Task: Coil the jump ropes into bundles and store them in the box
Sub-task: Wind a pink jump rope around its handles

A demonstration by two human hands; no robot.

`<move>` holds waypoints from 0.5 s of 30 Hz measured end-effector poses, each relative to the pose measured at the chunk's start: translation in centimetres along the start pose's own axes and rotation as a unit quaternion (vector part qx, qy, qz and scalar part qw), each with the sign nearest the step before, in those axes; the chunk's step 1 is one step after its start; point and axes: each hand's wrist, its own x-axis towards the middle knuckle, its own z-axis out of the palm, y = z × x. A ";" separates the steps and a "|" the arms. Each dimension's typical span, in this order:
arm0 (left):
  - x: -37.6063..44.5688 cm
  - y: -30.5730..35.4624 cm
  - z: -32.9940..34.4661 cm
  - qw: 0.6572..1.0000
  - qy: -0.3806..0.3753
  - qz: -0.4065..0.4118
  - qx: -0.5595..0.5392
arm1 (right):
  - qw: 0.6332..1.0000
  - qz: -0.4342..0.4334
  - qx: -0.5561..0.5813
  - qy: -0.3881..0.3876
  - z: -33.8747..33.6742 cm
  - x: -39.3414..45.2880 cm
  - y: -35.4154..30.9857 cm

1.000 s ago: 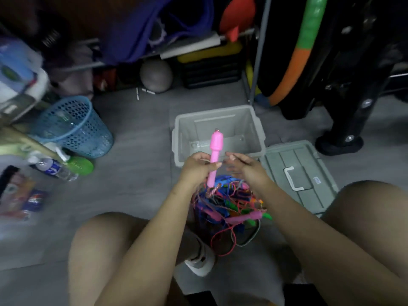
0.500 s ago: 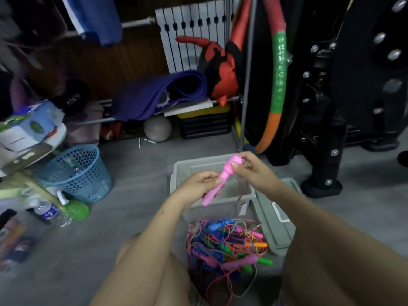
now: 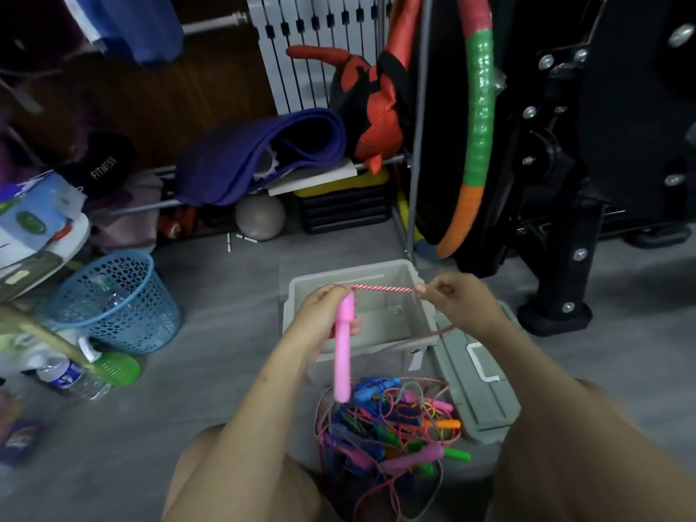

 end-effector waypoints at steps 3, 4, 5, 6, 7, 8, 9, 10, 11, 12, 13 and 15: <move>0.0 0.3 0.5 0.998 -0.047 -0.034 -0.018 | 0.999 -0.025 0.020 0.041 0.6 -0.2 -0.2; -0.4 0.5 0.7 0.995 -0.080 -0.054 -0.021 | 0.997 -0.036 0.048 0.038 0.9 -0.4 -0.5; -0.7 0.6 0.8 0.992 -0.107 -0.067 -0.014 | 0.996 -0.047 0.075 0.025 1.2 -0.6 -0.8; -0.9 0.6 0.9 0.990 -0.122 -0.067 -0.001 | 0.994 -0.058 0.097 0.012 1.4 -0.8 -1.1; -1.0 0.5 1.1 0.991 -0.123 -0.054 0.014 | 0.991 -0.072 0.112 0.000 1.6 -0.9 -1.4; -1.1 0.3 1.4 0.993 -0.113 -0.039 0.023 | 0.988 -0.085 0.125 -0.006 1.8 -1.1 -1.6; -1.1 0.1 1.6 0.994 -0.100 -0.024 0.028 | 0.986 -0.095 0.140 -0.008 1.9 -1.2 -1.9; -1.0 -0.2 1.8 0.995 -0.090 -0.013 0.032 | 0.982 -0.102 0.161 -0.009 2.0 -1.3 -2.1; -1.0 -0.4 2.0 0.995 -0.087 -0.005 0.042 | 0.976 -0.104 0.191 -0.010 2.0 -1.3 -2.3; -1.0 -0.5 2.2 0.994 -0.094 0.000 0.061 | 0.968 -0.098 0.230 -0.009 2.0 -1.2 -2.4; -1.0 -0.7 2.3 0.990 -0.108 0.000 0.087 | 0.957 -0.087 0.276 -0.008 2.1 -1.2 -2.6; -1.2 -1.0 2.8 0.981 -0.145 -0.004 0.130 | 0.934 -0.064 0.352 -0.008 2.0 -1.0 -2.8</move>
